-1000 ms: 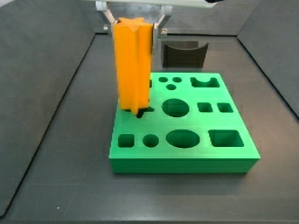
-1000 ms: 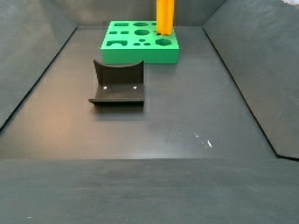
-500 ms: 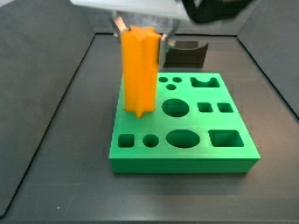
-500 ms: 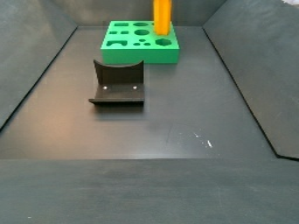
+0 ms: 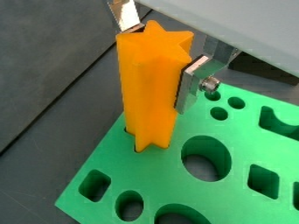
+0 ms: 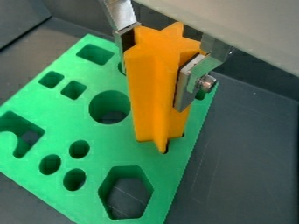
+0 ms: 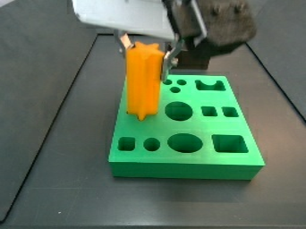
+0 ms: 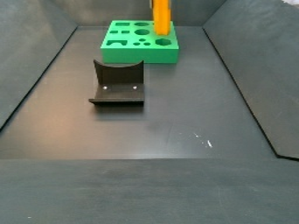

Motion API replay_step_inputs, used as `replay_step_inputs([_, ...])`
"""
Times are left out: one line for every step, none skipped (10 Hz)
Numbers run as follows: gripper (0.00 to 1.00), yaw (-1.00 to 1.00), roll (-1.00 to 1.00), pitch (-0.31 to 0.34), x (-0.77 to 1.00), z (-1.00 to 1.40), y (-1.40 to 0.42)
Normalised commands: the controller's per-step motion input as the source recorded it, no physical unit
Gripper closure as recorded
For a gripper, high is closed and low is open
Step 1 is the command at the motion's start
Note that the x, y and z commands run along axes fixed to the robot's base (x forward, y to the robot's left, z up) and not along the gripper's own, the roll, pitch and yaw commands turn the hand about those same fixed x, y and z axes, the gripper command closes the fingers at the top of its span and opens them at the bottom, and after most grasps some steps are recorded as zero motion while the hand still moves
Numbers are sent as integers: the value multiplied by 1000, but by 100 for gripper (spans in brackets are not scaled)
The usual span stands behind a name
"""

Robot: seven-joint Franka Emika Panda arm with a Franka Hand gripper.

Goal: Insert the star object.

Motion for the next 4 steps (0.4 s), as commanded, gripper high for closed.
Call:
replay_step_inputs([100,49,16,-64,0,-497,0])
replay_step_inputs([100,0,0,-131,-37,-431,0])
replay_step_inputs([100,0,-39,-189,-49,-180,0])
replay_step_inputs([100,0,0,0,0,0,0])
